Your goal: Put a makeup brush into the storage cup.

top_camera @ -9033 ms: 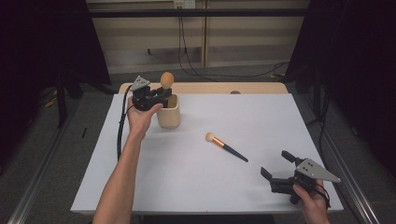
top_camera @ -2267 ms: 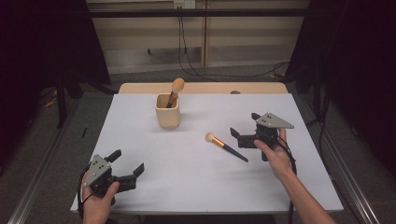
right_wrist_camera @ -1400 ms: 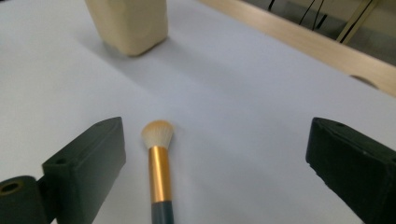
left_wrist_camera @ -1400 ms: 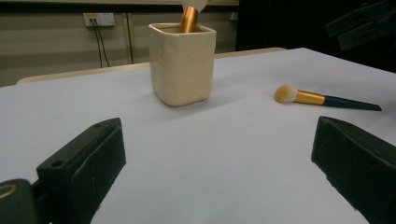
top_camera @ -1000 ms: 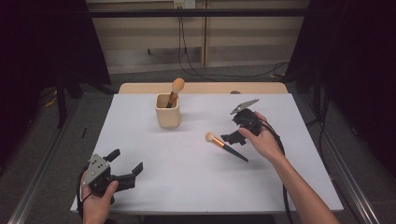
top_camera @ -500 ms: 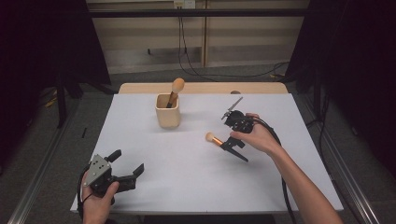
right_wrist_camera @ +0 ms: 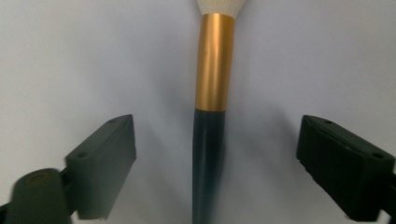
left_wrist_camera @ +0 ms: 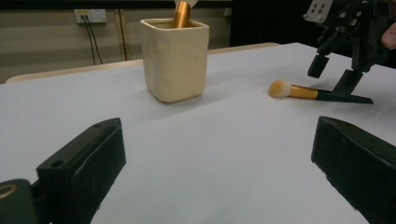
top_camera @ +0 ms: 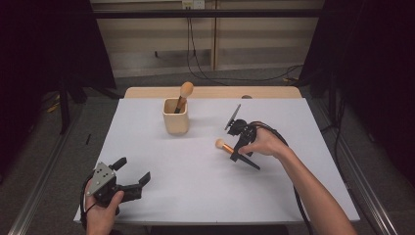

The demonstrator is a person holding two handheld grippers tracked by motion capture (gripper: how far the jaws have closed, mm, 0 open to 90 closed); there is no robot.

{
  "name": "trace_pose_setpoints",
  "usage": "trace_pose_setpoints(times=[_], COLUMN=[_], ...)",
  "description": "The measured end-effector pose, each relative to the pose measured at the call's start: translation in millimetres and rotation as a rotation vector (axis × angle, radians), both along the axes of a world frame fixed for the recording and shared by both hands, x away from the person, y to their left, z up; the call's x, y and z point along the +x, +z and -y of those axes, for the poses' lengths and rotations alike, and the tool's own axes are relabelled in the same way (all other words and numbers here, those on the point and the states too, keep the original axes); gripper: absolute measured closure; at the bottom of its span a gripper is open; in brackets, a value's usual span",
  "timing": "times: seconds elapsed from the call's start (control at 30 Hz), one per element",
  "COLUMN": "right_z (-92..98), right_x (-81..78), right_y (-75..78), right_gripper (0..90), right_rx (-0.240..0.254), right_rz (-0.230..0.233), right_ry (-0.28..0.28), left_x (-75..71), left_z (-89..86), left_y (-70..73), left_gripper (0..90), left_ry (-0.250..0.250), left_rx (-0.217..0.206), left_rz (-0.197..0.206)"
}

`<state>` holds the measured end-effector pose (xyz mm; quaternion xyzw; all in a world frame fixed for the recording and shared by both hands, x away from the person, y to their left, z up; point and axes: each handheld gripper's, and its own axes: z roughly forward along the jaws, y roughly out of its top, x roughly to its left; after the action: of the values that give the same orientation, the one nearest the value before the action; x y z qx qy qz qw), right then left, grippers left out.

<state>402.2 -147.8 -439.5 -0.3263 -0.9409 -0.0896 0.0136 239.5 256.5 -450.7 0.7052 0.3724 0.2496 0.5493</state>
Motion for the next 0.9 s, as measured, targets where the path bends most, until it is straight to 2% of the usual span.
trace_pose_setpoints(times=[0.03, 0.1, 0.17, 0.2, 0.27, 0.33, 0.4, 0.47, 0.6, 0.63, 0.77, 0.83, 0.9], right_z=[-1.3, -1.5, -0.7, -0.3, -1.3, -3.6, -6.3, -9.0, -15.7, -17.6, -19.3, -22.6, -22.2], right_x=[0.5, 1.2, 1.8, 2.3, 2.9, 3.4, 3.4, 2.6, -2.1, -2.8, 1.8, 2.4, 3.0], right_y=[-1.1, -4.2, -5.4, -5.8, -6.0, -7.6, -11.4, -10.9, -12.1, -12.4, -12.2, -12.1, -12.1], right_gripper=[17.6, 20.3, 31.9, 32.2, 39.1, 39.7, 44.4, 44.6, 47.5, 47.8, 49.8, 51.2, 52.3], right_rx=[-0.007, -0.009, -0.006, -0.013, -0.015, -0.015, -0.028, -0.036, -0.101, -0.109, -0.124, -0.145, -0.140], right_rz=[-0.014, -0.036, -0.057, -0.052, -0.030, -0.035, -0.052, -0.046, 0.003, 0.004, -0.026, -0.030, -0.034], right_ry=[-0.002, -0.005, 0.011, 0.011, 0.013, 0.018, 0.008, 0.012, 0.037, 0.023, 0.002, 0.013, 0.026], left_x=[-0.2, -0.5, -0.8, -0.8, -0.6, -0.8, -1.5, -1.5, -1.2, -1.5, -2.5, -2.5, -2.0], left_z=[-0.1, -0.9, -2.3, -2.3, -2.4, -2.1, -1.5, -2.0, -2.5, -2.5, -1.5, -1.2, -1.2], left_y=[0.0, 0.0, 0.0, -0.2, -0.2, 0.0, -0.3, -0.6, -0.8, -0.6, 0.3, 0.2, -0.4], left_gripper=[2.9, 2.9, 2.9, 2.9, 2.9, 2.9, 2.9, 2.9, 2.9, 2.9, 2.9, 2.9, 2.9], left_ry=[0.003, 0.006, 0.007, 0.009, 0.007, 0.008, 0.007, 0.008, 0.012, 0.012, 0.002, -0.002, -0.002], left_rx=[-0.003, -0.005, 0.000, 0.000, -0.002, 0.001, -0.006, 0.005, 0.010, 0.010, 0.013, 0.015, 0.011], left_rz=[-0.001, -0.001, 0.000, 0.000, -0.001, 0.000, -0.004, -0.002, -0.003, -0.003, 0.001, 0.000, -0.002])
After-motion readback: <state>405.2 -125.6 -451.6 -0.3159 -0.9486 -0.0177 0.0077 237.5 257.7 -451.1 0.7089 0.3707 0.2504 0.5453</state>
